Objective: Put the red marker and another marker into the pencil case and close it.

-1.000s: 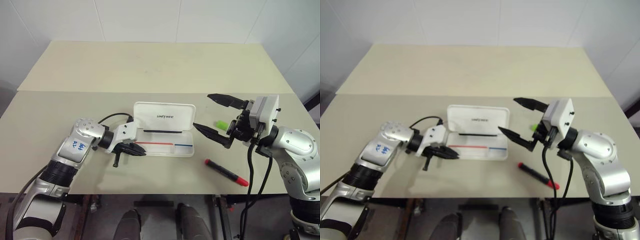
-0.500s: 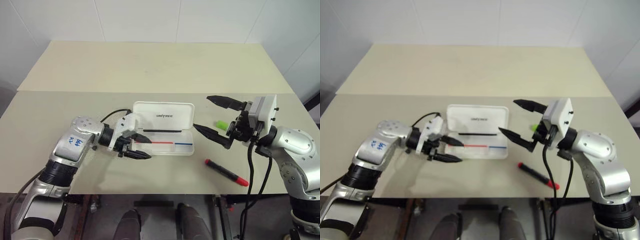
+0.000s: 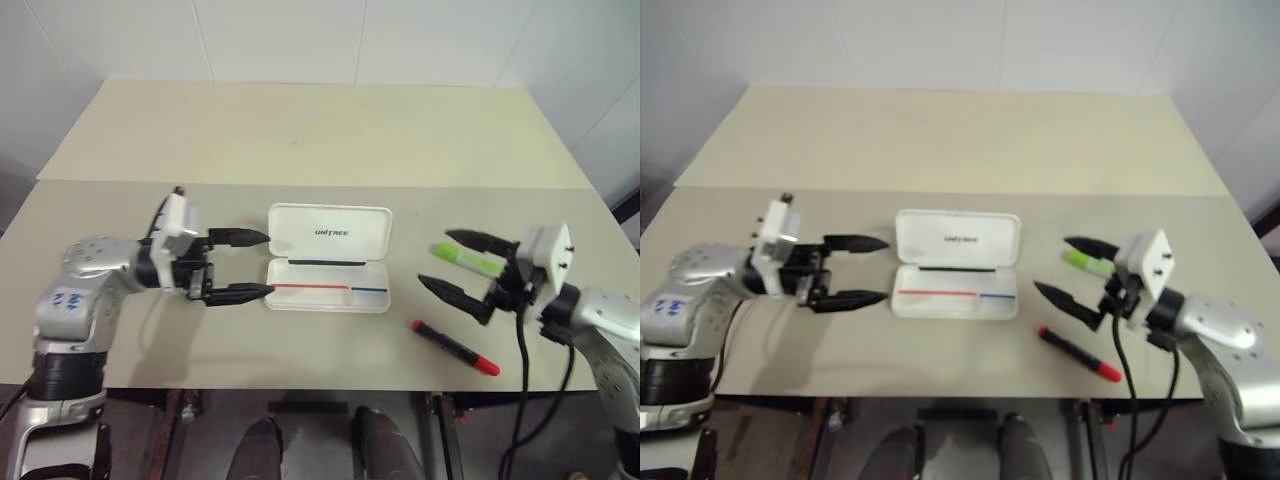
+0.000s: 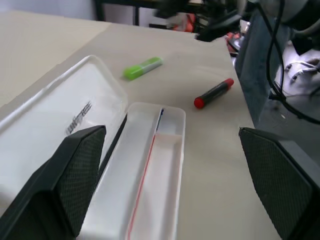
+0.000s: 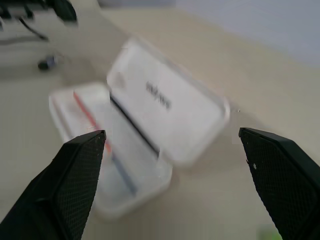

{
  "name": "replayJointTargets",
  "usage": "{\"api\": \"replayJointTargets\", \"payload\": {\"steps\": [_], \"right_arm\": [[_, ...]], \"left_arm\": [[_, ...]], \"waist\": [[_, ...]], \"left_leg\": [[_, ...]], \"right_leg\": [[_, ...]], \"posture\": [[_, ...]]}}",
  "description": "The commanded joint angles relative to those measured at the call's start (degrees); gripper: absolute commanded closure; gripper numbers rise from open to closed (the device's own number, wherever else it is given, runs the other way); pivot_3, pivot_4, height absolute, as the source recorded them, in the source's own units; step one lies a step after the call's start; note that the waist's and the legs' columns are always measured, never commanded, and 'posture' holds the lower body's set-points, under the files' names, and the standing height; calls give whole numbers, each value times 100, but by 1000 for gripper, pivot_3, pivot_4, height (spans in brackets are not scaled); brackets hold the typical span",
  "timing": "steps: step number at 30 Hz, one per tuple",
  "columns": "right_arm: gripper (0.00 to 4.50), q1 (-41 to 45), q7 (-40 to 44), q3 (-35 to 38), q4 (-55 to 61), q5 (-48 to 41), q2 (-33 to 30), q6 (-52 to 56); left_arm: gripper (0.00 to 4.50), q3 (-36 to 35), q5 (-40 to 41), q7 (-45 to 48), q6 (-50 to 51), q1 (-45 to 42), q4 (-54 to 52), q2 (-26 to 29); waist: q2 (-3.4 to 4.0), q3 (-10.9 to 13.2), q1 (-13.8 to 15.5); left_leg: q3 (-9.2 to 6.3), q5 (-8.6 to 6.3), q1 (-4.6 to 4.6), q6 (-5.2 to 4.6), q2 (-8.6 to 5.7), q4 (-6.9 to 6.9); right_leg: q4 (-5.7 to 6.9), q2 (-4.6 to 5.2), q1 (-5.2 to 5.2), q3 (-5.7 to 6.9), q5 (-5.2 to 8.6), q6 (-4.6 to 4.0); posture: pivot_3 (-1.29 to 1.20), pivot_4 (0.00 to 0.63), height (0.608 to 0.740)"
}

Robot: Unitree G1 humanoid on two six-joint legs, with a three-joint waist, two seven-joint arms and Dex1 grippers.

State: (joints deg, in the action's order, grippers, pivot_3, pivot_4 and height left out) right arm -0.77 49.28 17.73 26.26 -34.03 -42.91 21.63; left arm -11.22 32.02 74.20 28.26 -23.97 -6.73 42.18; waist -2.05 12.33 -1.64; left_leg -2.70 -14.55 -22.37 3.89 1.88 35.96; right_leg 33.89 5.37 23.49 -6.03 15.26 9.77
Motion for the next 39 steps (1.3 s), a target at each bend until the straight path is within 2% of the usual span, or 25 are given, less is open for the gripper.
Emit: {"api": "replayJointTargets", "payload": {"steps": [1,3,11,25,27,29,37,39], "right_arm": [[0,-385,-12,504,324,-198,-142,192],[0,-640,68,531,323,-108,-187,183],[0,-1509,393,209,-111,288,-113,-130],[0,-1300,670,-272,-1691,936,129,-954],[394,-1281,670,-321,-1788,990,161,-1011],[975,-1266,670,-414,-1880,1130,182,-1160],[3883,-1201,635,-505,-2010,1258,362,-1550],[3900,-1190,612,-513,-2009,1275,375,-1618]], "left_arm": [[34,-301,438,99,99,112,-394,238],[34,-288,550,100,149,163,-442,275],[34,33,841,566,384,115,-522,479],[34,205,803,813,370,-176,-356,745],[0,215,793,836,357,-218,-330,761],[0,236,774,848,346,-277,-290,764],[0,287,735,813,251,-355,-205,700],[0,303,725,786,219,-345,-201,672]], "waist": [[0,0,-4],[0,0,-9],[-5,-3,-24],[-5,-3,-41],[-8,-4,-43],[-11,-6,-43],[-22,-13,-94],[-22,-13,-101]], "left_leg": [[0,0,1,1,0,3],[6,0,1,1,-1,18],[8,17,16,4,0,25],[12,17,14,5,1,17],[12,17,15,5,1,19],[12,17,15,5,1,23],[12,17,17,5,4,16],[12,17,17,5,3,18]], "right_leg": [[0,1,-1,0,2,-4],[-6,4,-7,-1,29,-70],[-28,3,-25,-1,12,-93],[-35,3,-23,-3,12,-92],[-35,3,-24,-3,11,-91],[-35,3,-25,-3,10,-90],[-34,1,-25,-3,11,-91],[-32,1,-25,-3,11,-90]], "posture": [[0,150,740],[0,150,740],[0,150,740],[0,150,740],[0,150,740],[0,150,740],[0,150,740],[0,150,740]]}}
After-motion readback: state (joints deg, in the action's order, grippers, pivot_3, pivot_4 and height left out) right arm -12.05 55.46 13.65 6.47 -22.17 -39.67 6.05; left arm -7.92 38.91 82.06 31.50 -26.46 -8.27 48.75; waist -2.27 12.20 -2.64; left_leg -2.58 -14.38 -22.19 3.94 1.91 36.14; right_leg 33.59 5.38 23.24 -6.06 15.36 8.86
